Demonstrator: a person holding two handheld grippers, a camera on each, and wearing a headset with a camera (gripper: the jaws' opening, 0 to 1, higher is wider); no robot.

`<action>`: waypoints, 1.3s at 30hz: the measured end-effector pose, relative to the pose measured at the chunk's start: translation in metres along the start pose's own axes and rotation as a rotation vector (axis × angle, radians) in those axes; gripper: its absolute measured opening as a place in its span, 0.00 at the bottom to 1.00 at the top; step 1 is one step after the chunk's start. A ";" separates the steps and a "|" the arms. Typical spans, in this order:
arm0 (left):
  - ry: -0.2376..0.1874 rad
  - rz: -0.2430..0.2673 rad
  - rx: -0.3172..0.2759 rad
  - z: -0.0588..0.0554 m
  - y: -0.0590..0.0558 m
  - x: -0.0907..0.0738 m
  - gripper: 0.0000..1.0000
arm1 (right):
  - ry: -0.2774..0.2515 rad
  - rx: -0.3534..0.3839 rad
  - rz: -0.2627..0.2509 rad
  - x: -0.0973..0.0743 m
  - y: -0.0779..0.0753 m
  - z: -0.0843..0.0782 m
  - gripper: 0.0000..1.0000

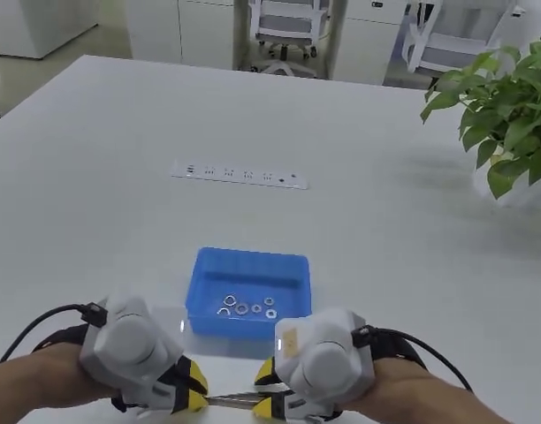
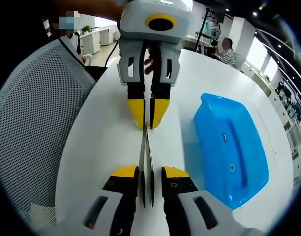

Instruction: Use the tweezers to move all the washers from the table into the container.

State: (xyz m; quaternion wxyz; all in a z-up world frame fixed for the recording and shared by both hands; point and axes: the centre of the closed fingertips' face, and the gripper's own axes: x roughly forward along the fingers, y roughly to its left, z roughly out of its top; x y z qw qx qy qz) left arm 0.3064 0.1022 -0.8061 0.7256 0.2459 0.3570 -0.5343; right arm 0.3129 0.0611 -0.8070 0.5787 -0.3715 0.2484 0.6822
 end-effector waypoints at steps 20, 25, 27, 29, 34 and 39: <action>-0.242 0.168 -0.191 0.024 0.016 -0.052 0.42 | -0.111 0.189 -0.212 -0.055 -0.030 -0.004 0.52; -0.321 0.247 -0.253 0.030 0.023 -0.069 0.57 | -0.175 0.280 -0.301 -0.075 -0.039 -0.005 0.59; -0.334 0.274 -0.264 0.030 0.023 -0.074 0.61 | -0.187 0.301 -0.332 -0.083 -0.041 -0.008 0.62; -0.354 0.303 -0.280 0.031 0.024 -0.079 0.69 | -0.210 0.334 -0.366 -0.090 -0.042 -0.010 0.65; -0.392 0.340 -0.290 0.033 0.020 -0.090 0.78 | -0.251 0.373 -0.410 -0.105 -0.038 -0.014 0.74; -0.412 0.363 -0.294 0.036 0.012 -0.096 0.84 | -0.279 0.419 -0.454 -0.119 -0.031 -0.022 0.82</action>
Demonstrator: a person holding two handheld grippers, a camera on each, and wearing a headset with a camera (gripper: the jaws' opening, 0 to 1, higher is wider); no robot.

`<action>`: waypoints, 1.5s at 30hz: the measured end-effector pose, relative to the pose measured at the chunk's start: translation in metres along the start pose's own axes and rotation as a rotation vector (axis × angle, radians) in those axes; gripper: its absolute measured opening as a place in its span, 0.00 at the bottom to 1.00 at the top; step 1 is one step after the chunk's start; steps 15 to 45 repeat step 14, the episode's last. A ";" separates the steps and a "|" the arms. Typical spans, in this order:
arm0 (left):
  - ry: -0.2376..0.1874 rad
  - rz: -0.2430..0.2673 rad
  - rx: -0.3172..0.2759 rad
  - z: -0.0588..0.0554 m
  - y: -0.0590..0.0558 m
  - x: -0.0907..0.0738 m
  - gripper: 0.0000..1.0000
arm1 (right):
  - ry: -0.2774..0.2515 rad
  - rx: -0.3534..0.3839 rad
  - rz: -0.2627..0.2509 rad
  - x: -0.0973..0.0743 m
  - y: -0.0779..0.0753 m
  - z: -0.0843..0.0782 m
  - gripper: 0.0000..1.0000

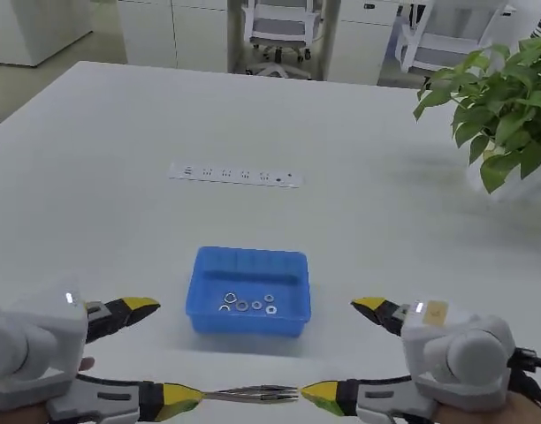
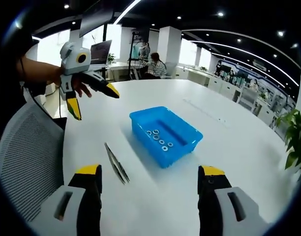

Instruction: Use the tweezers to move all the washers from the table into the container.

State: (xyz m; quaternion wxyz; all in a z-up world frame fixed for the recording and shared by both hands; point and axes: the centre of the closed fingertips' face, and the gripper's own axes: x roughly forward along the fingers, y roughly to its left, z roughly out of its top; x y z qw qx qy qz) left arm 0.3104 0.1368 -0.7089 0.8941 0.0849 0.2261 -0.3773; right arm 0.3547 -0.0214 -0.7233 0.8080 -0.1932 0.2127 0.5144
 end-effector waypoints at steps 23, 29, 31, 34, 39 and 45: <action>0.015 -0.006 0.037 -0.005 -0.010 -0.005 0.99 | -0.007 0.049 -0.012 -0.025 0.009 -0.018 1.00; 0.015 -0.006 0.037 -0.005 -0.010 -0.005 0.99 | -0.007 0.049 -0.012 -0.025 0.009 -0.018 1.00; 0.015 -0.006 0.037 -0.005 -0.010 -0.005 0.99 | -0.007 0.049 -0.012 -0.025 0.009 -0.018 1.00; 0.015 -0.006 0.037 -0.005 -0.010 -0.005 0.99 | -0.007 0.049 -0.012 -0.025 0.009 -0.018 1.00; 0.015 -0.006 0.037 -0.005 -0.010 -0.005 0.99 | -0.007 0.049 -0.012 -0.025 0.009 -0.018 1.00; 0.015 -0.006 0.037 -0.005 -0.010 -0.005 0.99 | -0.007 0.049 -0.012 -0.025 0.009 -0.018 1.00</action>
